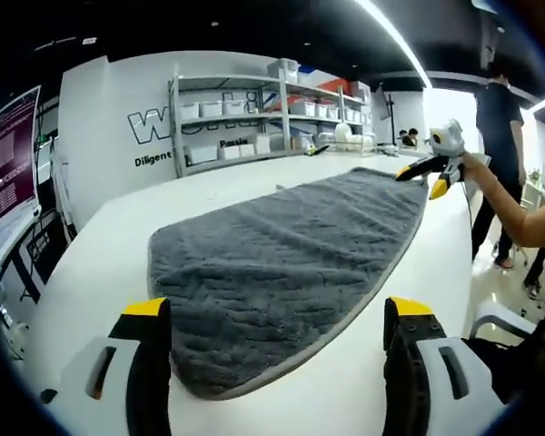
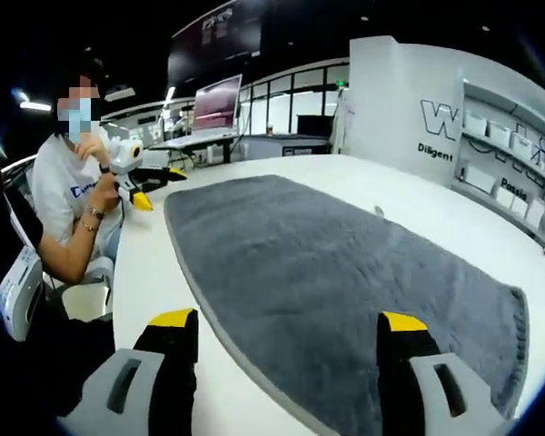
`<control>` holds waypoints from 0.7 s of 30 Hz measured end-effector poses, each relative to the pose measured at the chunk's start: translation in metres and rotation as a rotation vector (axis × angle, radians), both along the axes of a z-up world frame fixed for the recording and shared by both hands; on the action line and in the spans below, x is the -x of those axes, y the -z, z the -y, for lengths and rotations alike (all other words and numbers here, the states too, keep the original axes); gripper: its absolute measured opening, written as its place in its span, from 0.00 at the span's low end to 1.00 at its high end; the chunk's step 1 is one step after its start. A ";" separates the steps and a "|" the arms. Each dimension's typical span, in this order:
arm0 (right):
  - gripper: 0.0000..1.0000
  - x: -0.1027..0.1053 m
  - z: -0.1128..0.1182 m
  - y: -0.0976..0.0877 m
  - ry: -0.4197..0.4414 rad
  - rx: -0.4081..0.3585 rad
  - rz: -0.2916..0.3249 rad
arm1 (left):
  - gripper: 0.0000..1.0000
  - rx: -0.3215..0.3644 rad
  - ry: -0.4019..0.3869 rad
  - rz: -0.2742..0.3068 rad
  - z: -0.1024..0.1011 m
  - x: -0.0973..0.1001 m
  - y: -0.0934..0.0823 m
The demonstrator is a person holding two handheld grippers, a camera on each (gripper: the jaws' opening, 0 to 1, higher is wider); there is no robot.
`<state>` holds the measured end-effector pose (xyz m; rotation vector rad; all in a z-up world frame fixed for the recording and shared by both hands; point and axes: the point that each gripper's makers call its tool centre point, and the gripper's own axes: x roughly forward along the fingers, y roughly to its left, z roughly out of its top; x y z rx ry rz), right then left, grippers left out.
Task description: Open the folded towel by lifting each exposed corner and separating the folded layers until the towel lies flat within the target outline without major curled edges
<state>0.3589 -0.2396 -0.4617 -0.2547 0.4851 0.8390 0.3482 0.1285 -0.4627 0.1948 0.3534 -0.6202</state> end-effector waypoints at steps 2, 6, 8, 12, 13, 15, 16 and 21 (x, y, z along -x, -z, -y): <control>0.87 0.000 0.014 0.000 0.033 0.011 -0.003 | 0.99 0.007 0.004 -0.001 0.000 0.001 -0.001; 0.93 0.002 0.038 0.003 0.082 0.043 -0.008 | 0.99 0.028 -0.007 -0.004 0.000 0.001 -0.002; 1.00 0.004 0.051 0.005 0.099 0.063 -0.005 | 0.99 0.019 -0.009 -0.001 0.000 0.001 -0.002; 0.99 0.007 0.083 0.004 0.151 0.090 -0.002 | 0.99 0.014 -0.008 0.001 -0.001 0.002 -0.001; 0.99 0.008 0.091 0.004 0.167 0.093 -0.003 | 0.99 0.018 -0.009 0.001 0.000 0.002 -0.001; 0.99 0.009 0.107 0.003 0.200 0.101 -0.007 | 0.99 0.022 -0.010 -0.001 0.000 0.002 -0.001; 0.99 0.009 0.115 0.002 0.215 0.106 -0.004 | 0.99 0.022 -0.010 0.000 -0.001 0.002 -0.002; 0.90 0.008 0.156 -0.001 0.275 0.151 -0.015 | 0.98 0.017 -0.008 -0.001 0.000 0.003 -0.001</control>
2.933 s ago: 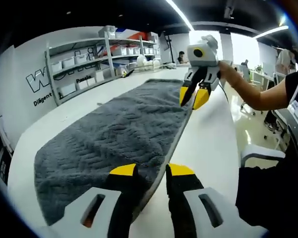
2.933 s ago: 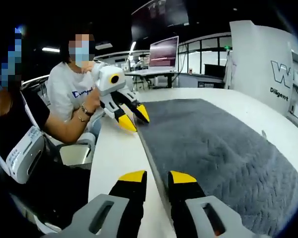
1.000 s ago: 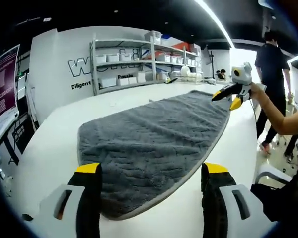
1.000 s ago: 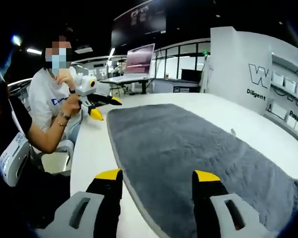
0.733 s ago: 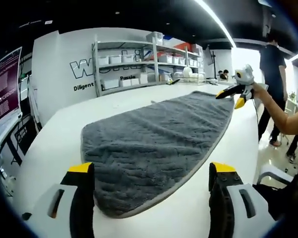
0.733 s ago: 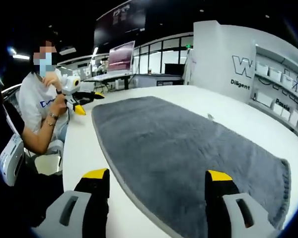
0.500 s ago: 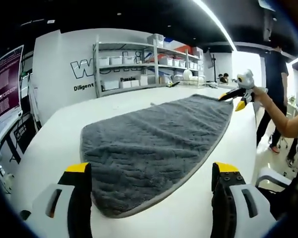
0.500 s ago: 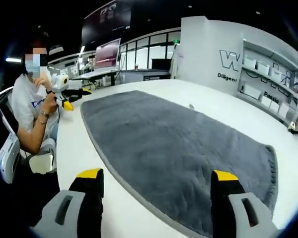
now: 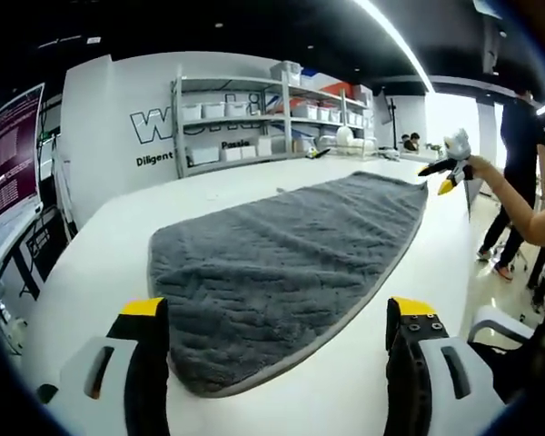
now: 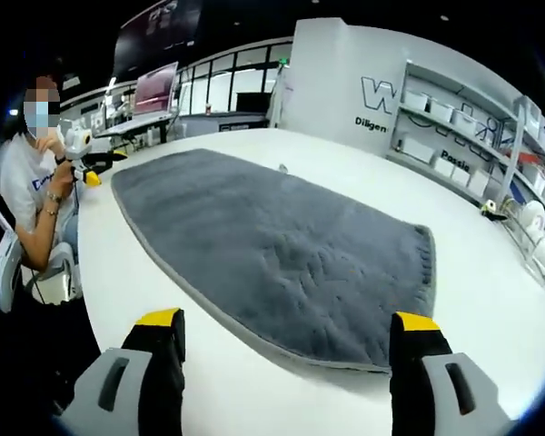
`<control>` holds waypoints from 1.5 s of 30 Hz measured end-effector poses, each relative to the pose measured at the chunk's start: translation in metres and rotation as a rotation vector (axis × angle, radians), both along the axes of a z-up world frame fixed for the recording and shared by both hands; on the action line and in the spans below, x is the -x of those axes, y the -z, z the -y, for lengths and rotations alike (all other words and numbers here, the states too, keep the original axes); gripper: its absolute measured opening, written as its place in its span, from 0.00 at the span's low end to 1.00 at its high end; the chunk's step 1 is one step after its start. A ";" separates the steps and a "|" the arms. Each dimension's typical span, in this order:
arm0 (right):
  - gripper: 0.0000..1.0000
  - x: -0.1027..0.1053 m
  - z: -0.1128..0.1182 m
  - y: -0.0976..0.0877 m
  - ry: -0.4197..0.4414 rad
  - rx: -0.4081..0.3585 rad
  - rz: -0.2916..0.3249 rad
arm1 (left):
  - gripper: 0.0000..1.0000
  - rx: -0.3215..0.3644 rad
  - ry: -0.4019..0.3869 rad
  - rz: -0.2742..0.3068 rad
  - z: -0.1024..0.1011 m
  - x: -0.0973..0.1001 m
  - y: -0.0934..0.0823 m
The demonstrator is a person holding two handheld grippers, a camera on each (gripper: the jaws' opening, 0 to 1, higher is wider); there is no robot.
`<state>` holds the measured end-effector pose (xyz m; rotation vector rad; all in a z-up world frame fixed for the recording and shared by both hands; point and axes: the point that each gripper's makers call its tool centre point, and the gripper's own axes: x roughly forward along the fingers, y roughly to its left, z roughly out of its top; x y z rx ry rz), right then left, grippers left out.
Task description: Open the folded towel by lifting each exposed corner and separating the folded layers until the towel lies flat within the target outline without major curled edges
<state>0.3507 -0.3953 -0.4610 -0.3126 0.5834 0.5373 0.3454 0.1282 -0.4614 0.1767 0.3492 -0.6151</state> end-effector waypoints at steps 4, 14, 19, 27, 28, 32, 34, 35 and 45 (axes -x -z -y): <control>0.81 0.000 0.024 0.000 0.022 0.069 -0.011 | 0.97 0.007 0.007 0.004 0.002 0.000 -0.001; 0.44 -0.002 0.061 0.014 0.034 0.224 -0.070 | 0.95 0.027 0.012 0.026 0.005 0.003 -0.007; 0.34 -0.009 0.073 0.018 0.055 0.203 -0.083 | 0.93 0.038 0.014 0.034 0.006 0.005 -0.008; 0.15 -0.002 0.086 0.032 0.049 0.230 -0.144 | 0.91 0.041 0.014 0.047 0.006 0.006 -0.014; 0.13 -0.002 0.088 0.033 0.055 0.223 -0.144 | 0.91 0.041 0.014 0.049 0.006 0.006 -0.015; 0.09 0.002 0.093 0.040 0.062 0.221 -0.180 | 0.90 0.037 0.015 0.054 0.007 0.006 -0.017; 0.09 0.003 0.095 0.042 0.061 0.224 -0.181 | 0.90 0.038 0.019 0.055 0.009 0.007 -0.017; 0.08 0.003 0.095 0.041 0.066 0.216 -0.175 | 0.89 0.037 0.021 0.055 0.009 0.007 -0.018; 0.03 0.022 0.092 0.041 0.032 0.182 -0.212 | 0.88 0.036 0.010 0.051 0.007 0.008 -0.017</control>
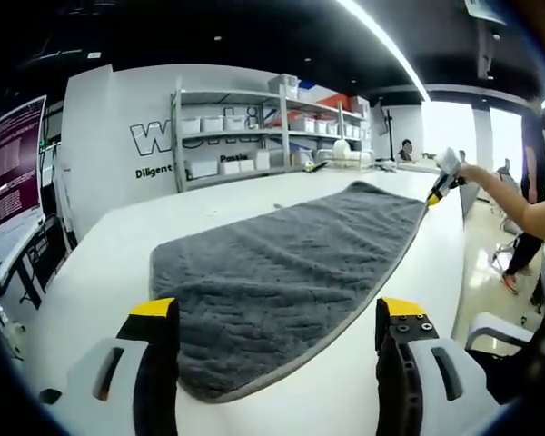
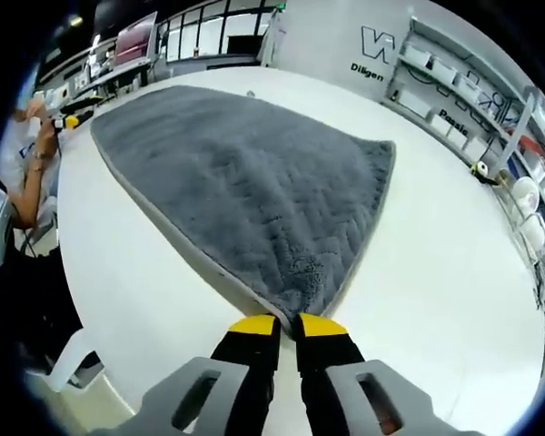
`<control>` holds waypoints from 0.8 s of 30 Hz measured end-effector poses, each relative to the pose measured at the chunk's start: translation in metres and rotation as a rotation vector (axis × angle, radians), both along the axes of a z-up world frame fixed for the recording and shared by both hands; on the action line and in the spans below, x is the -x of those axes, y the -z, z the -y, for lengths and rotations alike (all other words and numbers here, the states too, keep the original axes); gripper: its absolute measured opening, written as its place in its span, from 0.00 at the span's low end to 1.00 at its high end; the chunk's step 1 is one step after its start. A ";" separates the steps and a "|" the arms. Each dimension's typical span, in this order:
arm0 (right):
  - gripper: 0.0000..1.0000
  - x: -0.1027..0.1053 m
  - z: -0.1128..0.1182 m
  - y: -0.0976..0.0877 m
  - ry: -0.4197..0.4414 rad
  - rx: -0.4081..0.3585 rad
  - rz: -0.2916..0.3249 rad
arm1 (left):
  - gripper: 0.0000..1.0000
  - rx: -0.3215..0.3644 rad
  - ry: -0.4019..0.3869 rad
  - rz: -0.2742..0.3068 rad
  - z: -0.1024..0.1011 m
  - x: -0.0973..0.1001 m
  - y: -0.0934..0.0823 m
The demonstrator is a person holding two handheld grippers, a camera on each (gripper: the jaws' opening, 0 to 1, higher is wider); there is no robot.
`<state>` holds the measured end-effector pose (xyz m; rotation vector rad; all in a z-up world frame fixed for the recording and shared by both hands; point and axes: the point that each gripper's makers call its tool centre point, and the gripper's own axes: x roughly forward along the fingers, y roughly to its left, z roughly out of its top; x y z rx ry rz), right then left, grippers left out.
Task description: Open the folded towel by lifting each exposed corner and separating the folded layers until the towel lies flat within the target outline without major curled edges
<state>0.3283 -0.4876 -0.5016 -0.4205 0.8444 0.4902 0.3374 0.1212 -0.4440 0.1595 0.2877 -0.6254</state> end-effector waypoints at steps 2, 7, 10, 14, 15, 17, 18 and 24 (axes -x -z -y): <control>0.03 0.002 0.000 -0.001 -0.010 0.003 0.005 | 0.88 0.000 -0.003 -0.002 -0.001 0.000 0.001; 0.03 0.008 -0.001 -0.002 -0.014 -0.008 0.000 | 0.86 0.004 -0.012 -0.004 -0.004 -0.001 0.001; 0.03 0.011 -0.001 -0.002 -0.016 -0.007 -0.009 | 0.86 0.005 -0.012 -0.005 -0.004 -0.001 0.001; 0.22 0.014 -0.007 -0.003 -0.005 -0.066 -0.037 | 0.86 0.000 -0.009 -0.006 -0.004 0.000 0.001; 0.28 0.016 -0.011 -0.004 -0.007 -0.099 -0.046 | 0.86 -0.001 -0.009 -0.005 -0.004 0.000 0.001; 0.28 0.016 -0.011 -0.007 -0.015 -0.117 -0.036 | 0.86 0.001 -0.009 -0.003 -0.004 0.000 0.000; 0.28 0.015 -0.014 -0.010 -0.021 -0.132 -0.020 | 0.86 0.002 -0.008 -0.002 -0.004 0.001 -0.001; 0.34 0.005 -0.030 -0.029 0.008 -0.268 0.064 | 0.86 0.002 -0.007 0.004 -0.003 0.001 -0.003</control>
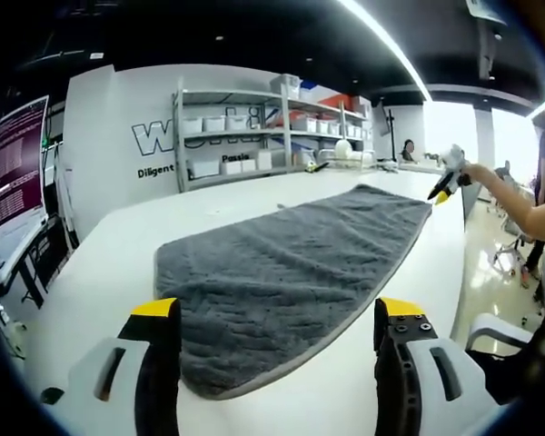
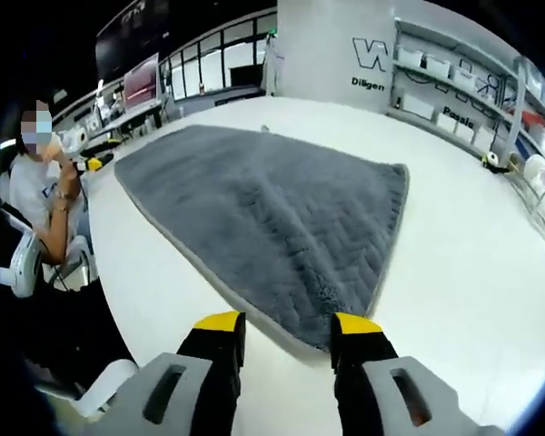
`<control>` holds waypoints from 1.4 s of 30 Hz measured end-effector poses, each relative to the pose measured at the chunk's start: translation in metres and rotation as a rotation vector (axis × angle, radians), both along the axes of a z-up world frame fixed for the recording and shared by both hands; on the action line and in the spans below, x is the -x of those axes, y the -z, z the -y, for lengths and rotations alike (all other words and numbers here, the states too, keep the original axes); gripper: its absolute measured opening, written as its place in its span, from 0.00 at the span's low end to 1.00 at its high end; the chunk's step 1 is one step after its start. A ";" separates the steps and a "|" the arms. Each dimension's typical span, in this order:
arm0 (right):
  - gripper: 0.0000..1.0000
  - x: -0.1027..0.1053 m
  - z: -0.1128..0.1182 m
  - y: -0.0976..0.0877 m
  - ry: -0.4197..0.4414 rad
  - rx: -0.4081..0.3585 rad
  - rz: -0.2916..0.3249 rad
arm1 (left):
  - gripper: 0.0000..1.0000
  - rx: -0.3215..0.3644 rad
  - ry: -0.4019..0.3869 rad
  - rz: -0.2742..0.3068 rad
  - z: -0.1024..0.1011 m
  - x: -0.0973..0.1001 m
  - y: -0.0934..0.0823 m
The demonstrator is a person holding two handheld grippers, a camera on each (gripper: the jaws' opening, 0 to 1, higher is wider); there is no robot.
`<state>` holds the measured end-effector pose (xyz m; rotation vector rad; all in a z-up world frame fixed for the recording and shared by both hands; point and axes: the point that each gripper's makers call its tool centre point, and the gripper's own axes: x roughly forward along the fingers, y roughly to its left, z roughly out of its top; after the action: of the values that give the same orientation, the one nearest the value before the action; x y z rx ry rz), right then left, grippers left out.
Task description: Open the folded towel by lifting each exposed corner and separating the folded layers until the towel lies flat within the target outline without major curled edges
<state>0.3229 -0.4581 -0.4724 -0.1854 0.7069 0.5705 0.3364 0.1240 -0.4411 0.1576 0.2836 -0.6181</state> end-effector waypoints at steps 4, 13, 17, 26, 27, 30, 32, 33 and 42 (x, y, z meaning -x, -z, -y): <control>0.25 -0.007 -0.010 0.000 -0.006 0.003 0.037 | 0.86 0.002 0.002 0.002 0.001 0.000 -0.001; 0.21 -0.004 -0.061 0.011 -0.130 -0.009 0.017 | 0.87 0.000 0.016 -0.002 0.005 0.002 0.000; 0.18 -0.007 -0.076 0.012 -0.171 -0.012 0.012 | 0.89 0.001 0.018 -0.002 0.006 0.002 0.001; 0.09 -0.009 -0.102 0.015 -0.229 -0.034 -0.010 | 0.97 0.006 0.017 -0.008 0.005 0.002 0.002; 0.09 -0.010 -0.103 0.016 -0.231 -0.028 -0.014 | 0.97 0.006 0.017 -0.008 0.004 0.002 0.002; 0.07 -0.011 -0.106 0.023 -0.244 -0.014 -0.032 | 0.99 0.014 0.021 -0.010 0.004 0.002 0.001; 0.04 -0.010 -0.108 0.027 -0.249 -0.014 -0.045 | 0.99 0.016 0.021 -0.009 0.004 0.003 0.000; 0.02 -0.009 -0.108 0.028 -0.253 -0.015 -0.050 | 0.99 0.018 0.019 -0.008 0.005 0.003 0.000; 0.00 0.002 -0.114 0.030 -0.245 -0.072 -0.103 | 0.98 0.025 0.012 -0.008 0.004 0.003 0.001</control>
<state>0.3204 -0.3443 -0.5026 -0.1778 0.7675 0.8427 0.3337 0.1203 -0.4417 0.1333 0.2823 -0.6344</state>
